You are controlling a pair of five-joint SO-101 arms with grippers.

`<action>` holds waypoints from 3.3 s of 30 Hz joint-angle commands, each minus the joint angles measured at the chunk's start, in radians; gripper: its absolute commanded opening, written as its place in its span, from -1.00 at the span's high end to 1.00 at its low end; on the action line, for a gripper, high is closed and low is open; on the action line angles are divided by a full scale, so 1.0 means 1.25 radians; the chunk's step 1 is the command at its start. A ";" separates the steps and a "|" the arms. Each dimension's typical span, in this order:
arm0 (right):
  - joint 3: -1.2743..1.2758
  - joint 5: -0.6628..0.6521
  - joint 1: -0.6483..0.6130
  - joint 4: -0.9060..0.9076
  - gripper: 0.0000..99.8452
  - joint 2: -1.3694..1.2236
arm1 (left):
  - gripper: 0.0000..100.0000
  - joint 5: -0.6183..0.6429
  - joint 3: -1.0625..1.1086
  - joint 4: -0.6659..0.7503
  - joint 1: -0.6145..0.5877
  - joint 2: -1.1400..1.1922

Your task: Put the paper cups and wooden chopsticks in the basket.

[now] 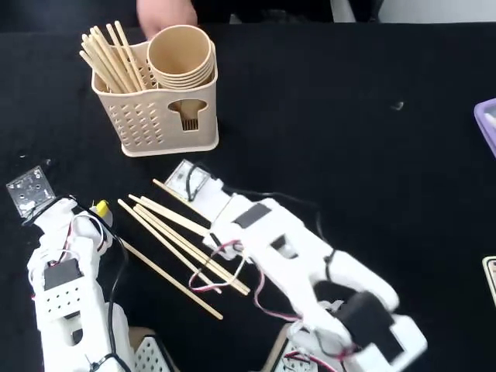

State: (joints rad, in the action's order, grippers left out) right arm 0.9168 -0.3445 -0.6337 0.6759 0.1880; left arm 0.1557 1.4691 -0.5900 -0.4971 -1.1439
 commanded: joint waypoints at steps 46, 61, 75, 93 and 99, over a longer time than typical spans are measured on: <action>-0.077 -0.022 -0.050 0.077 0.67 -0.075 | 0.55 -0.001 -0.004 0.015 -0.001 -0.012; -0.046 -0.022 -0.044 0.085 0.98 0.012 | 0.55 -0.001 -0.004 0.015 -0.001 -0.012; -0.023 -0.015 -0.044 0.083 0.98 0.051 | 0.55 -0.001 -0.006 0.015 -0.001 -0.012; 0.084 0.025 0.021 0.085 0.98 0.384 | 0.55 -0.001 -0.008 0.015 -0.001 -0.012; 0.029 0.025 -0.020 0.093 0.98 0.438 | 0.55 -0.001 -0.007 0.015 -0.001 -0.012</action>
State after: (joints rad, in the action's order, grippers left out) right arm 1.0257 -0.3214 -0.6229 0.7910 0.6820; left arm 0.1557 1.4691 -0.5900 -0.4971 -1.1439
